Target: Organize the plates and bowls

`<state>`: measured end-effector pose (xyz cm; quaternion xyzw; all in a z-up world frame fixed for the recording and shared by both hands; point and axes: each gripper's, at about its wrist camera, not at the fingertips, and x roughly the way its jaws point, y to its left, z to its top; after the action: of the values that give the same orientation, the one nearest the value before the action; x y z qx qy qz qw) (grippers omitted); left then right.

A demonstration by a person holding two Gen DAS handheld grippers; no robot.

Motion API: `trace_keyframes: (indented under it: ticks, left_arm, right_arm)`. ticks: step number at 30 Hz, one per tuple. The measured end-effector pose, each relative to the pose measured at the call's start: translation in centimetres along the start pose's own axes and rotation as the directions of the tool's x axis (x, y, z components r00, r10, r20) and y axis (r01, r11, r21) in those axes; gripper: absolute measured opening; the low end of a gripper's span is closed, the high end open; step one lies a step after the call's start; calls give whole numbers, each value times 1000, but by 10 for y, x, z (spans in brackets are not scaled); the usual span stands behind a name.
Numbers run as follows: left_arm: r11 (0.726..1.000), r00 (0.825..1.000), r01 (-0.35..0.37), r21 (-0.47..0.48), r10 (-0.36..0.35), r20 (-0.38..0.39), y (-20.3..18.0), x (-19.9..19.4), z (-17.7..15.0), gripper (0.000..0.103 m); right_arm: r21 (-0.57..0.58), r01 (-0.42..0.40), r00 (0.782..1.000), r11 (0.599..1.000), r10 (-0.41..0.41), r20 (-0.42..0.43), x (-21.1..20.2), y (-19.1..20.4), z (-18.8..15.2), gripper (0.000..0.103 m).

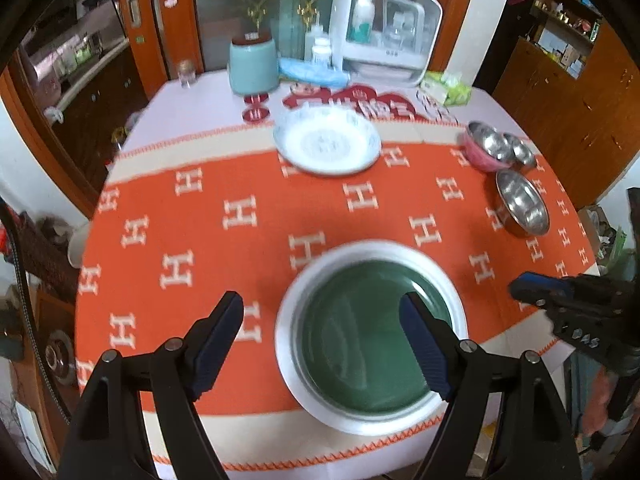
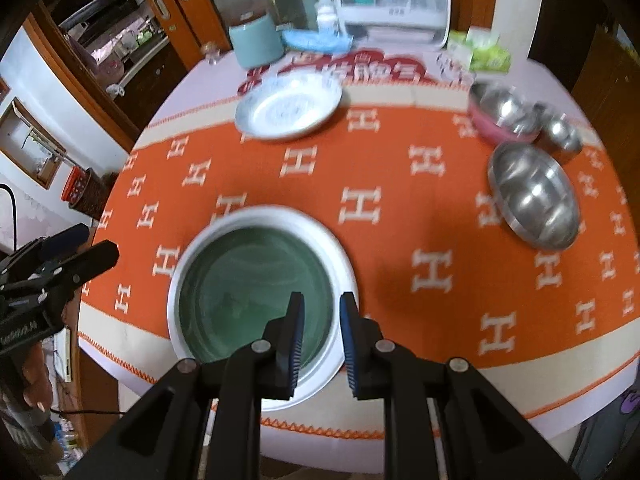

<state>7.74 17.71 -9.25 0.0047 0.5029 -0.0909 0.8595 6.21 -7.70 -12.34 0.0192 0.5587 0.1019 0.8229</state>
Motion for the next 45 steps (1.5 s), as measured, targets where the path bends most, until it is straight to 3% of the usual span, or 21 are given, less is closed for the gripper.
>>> trace_keyframes:
  ticks: [10, 12, 14, 16, 21, 29, 37, 45]
  left_arm:
    - [999, 992, -55, 2, 54, 111, 12, -30, 61, 80]
    - [998, 989, -69, 5, 68, 131, 12, -33, 73, 80]
    - [996, 984, -94, 6, 92, 150, 11, -34, 86, 80]
    - [994, 980, -113, 4, 111, 165, 11, -36, 99, 80]
    - [993, 976, -119, -12, 119, 183, 14, -30, 135, 84]
    - [992, 977, -121, -22, 123, 172, 15, 12, 186, 94]
    - [993, 992, -119, -18, 120, 43, 22, 110, 220, 94]
    - [988, 991, -96, -120, 84, -105, 45, 206, 219, 94]
  right_arm:
    - [-48, 94, 983, 994, -85, 161, -67, -16, 68, 18]
    - [-58, 107, 976, 993, -94, 195, -78, -19, 84, 23]
    - [-66, 110, 969, 992, -92, 229, -86, -21, 98, 41]
    - [-71, 112, 960, 991, -90, 265, -92, -24, 115, 47]
    - [-60, 87, 953, 994, -66, 294, -88, -34, 159, 47]
    - [-69, 37, 978, 997, -22, 210, -35, -44, 210, 47]
    - [-61, -34, 999, 998, 37, 40, 59, -46, 245, 47]
    - [-22, -85, 990, 996, 82, -116, 149, -45, 261, 47]
